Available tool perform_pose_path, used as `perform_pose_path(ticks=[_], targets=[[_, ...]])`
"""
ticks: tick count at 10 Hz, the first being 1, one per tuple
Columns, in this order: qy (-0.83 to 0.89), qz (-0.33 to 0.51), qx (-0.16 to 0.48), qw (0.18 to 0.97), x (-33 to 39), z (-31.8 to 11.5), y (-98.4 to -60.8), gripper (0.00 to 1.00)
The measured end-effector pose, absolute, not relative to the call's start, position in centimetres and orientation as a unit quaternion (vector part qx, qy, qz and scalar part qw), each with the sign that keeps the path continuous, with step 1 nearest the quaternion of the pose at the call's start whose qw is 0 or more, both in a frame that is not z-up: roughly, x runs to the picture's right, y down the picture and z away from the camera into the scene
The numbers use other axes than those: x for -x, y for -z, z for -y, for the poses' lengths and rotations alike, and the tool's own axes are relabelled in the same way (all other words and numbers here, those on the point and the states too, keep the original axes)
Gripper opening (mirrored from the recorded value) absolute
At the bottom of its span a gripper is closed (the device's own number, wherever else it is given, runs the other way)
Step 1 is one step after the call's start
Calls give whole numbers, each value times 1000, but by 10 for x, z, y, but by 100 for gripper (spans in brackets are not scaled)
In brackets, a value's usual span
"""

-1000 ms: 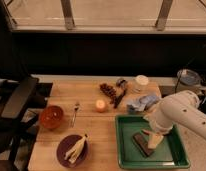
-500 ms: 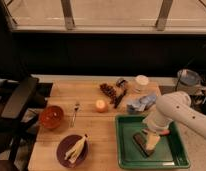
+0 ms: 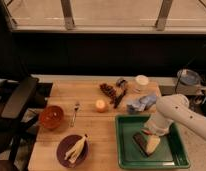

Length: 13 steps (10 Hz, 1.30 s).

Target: Place eraser in red bowl

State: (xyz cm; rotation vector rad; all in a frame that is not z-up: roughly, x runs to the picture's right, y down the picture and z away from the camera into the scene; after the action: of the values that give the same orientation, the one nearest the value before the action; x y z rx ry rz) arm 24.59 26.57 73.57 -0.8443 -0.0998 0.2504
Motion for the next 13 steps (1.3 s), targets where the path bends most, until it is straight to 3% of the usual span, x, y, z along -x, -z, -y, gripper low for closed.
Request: perform_pose_path(ticks=[11, 13], targets=[[-111, 43, 429, 895, -247, -315, -740, 80], [-113, 40, 434, 893, -246, -323, -741, 71]])
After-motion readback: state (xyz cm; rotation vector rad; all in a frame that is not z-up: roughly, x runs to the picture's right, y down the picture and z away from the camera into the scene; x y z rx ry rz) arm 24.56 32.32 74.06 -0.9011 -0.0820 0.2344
